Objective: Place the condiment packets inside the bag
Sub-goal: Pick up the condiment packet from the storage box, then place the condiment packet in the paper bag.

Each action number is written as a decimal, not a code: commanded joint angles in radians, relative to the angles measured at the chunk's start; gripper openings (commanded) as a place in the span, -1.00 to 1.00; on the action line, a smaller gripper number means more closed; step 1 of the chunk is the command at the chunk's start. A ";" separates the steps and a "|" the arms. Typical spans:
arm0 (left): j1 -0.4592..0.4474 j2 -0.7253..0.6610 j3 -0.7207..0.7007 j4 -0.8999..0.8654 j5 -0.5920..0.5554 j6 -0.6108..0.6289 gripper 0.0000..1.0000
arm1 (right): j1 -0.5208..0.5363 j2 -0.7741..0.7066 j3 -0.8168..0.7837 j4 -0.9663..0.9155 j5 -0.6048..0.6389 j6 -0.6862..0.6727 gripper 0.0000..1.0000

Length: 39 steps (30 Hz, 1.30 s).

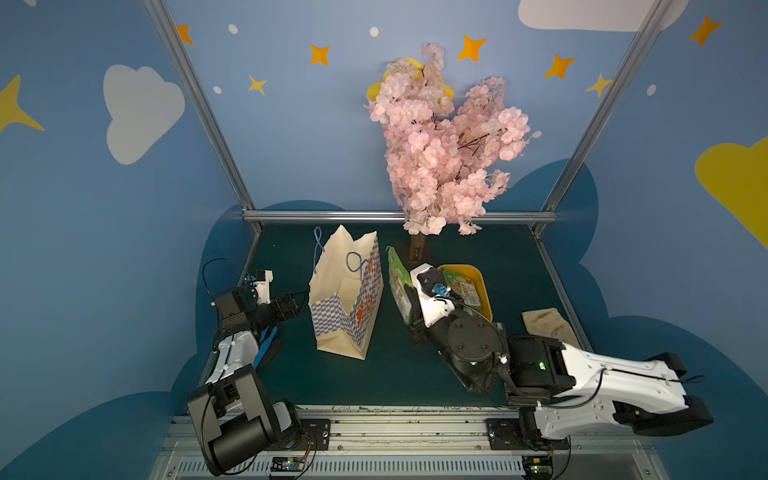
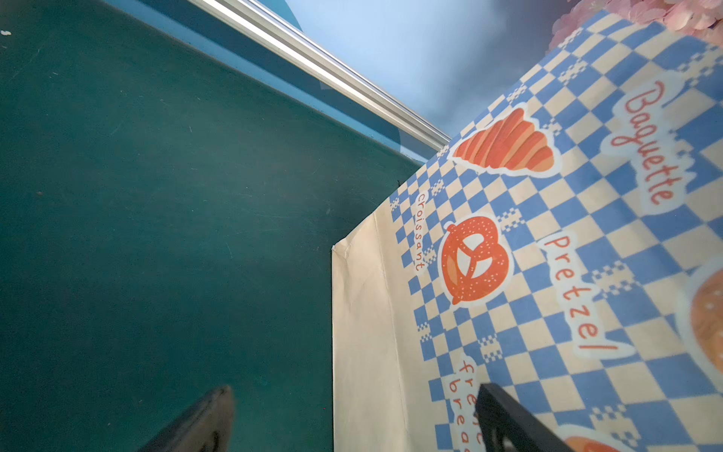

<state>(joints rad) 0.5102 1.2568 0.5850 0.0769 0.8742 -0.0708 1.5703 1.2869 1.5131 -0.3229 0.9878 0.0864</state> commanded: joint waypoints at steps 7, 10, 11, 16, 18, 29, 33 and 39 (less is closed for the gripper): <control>0.007 -0.008 0.003 0.017 0.006 0.008 1.00 | -0.041 0.272 0.357 0.084 -0.035 -0.126 -1.00; 0.007 -0.008 0.003 0.017 0.010 0.007 1.00 | -0.084 0.352 0.458 0.057 -0.063 -0.103 -1.00; 0.008 -0.008 0.003 0.018 0.011 0.006 1.00 | -0.099 0.372 0.487 0.045 -0.077 -0.090 -1.00; 0.010 -0.008 0.003 0.023 0.012 0.006 1.00 | -0.187 0.469 0.588 0.009 -0.145 -0.024 -1.00; 0.010 -0.007 0.002 0.024 0.013 0.006 1.00 | -0.219 0.506 0.617 -0.002 -0.164 -0.002 -1.00; 0.010 0.001 0.000 0.031 0.021 0.006 1.00 | -0.305 0.667 0.752 -0.030 -0.284 0.090 -1.00; 0.010 0.001 -0.002 0.034 0.026 0.006 1.00 | -0.303 0.683 0.780 0.006 -0.283 0.069 -1.00; 0.010 0.000 -0.003 0.035 0.031 0.006 1.00 | -0.271 0.703 0.859 0.066 -0.268 0.006 -1.00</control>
<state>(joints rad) 0.5163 1.2568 0.5850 0.0986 0.8845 -0.0715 1.2797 1.9865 2.3058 -0.3408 0.7120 0.1307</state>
